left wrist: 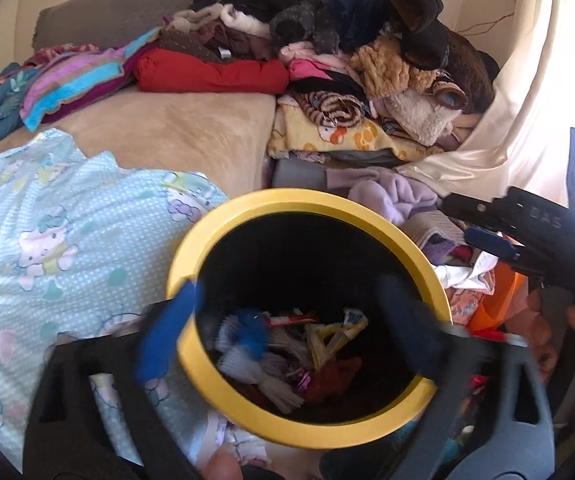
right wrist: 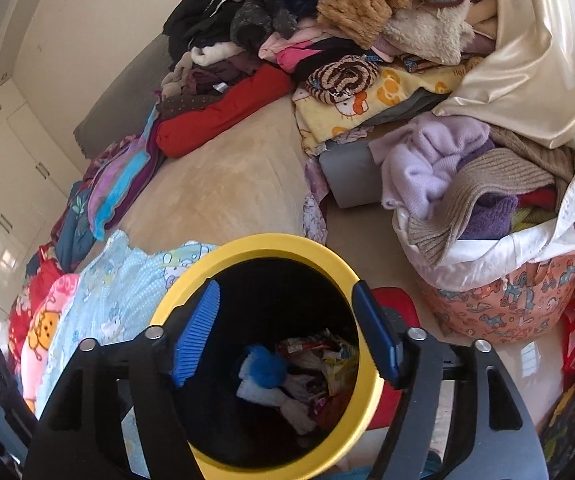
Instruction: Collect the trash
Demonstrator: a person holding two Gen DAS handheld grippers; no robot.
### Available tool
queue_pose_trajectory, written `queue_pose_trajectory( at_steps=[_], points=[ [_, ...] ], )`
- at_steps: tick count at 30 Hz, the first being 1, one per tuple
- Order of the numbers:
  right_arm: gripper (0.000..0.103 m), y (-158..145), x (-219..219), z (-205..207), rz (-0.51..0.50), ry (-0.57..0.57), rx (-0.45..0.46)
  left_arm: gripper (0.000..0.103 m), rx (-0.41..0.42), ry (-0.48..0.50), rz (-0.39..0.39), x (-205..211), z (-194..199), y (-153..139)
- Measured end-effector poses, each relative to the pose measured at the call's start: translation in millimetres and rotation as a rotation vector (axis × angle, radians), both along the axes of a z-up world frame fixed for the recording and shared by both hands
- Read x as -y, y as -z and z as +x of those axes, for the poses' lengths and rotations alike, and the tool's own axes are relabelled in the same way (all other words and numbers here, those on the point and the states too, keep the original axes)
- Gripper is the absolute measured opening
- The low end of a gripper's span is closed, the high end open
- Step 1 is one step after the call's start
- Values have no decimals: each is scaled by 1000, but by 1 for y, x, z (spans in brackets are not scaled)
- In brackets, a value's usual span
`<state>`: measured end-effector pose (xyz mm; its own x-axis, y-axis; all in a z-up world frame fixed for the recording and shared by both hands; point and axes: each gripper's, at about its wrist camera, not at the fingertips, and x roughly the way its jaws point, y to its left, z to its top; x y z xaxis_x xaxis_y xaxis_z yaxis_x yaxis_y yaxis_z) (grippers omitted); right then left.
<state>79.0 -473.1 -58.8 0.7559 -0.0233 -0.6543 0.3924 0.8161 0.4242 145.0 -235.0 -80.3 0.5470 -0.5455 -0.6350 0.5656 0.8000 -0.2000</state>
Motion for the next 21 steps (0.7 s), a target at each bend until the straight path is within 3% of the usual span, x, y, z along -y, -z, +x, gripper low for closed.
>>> queue_pose_trajectory(
  at_steps=[6,11,15,21],
  points=[
    [82,-20,-28,-19,-93,-49,6,92,-18,-65,8,-23,-2,-4],
    [95,-37,-61,-37,-128,-110,97,92,-8,-119,-12,-54,-11,-16],
    [97,-39,-91,-45,-123,-202,116,92,-6,-174,-8,-81,-16,-23],
    [97,-45,-128,-64,-220,-276,163,92,29,-250,-11,-120,-31,-34]
  ],
)
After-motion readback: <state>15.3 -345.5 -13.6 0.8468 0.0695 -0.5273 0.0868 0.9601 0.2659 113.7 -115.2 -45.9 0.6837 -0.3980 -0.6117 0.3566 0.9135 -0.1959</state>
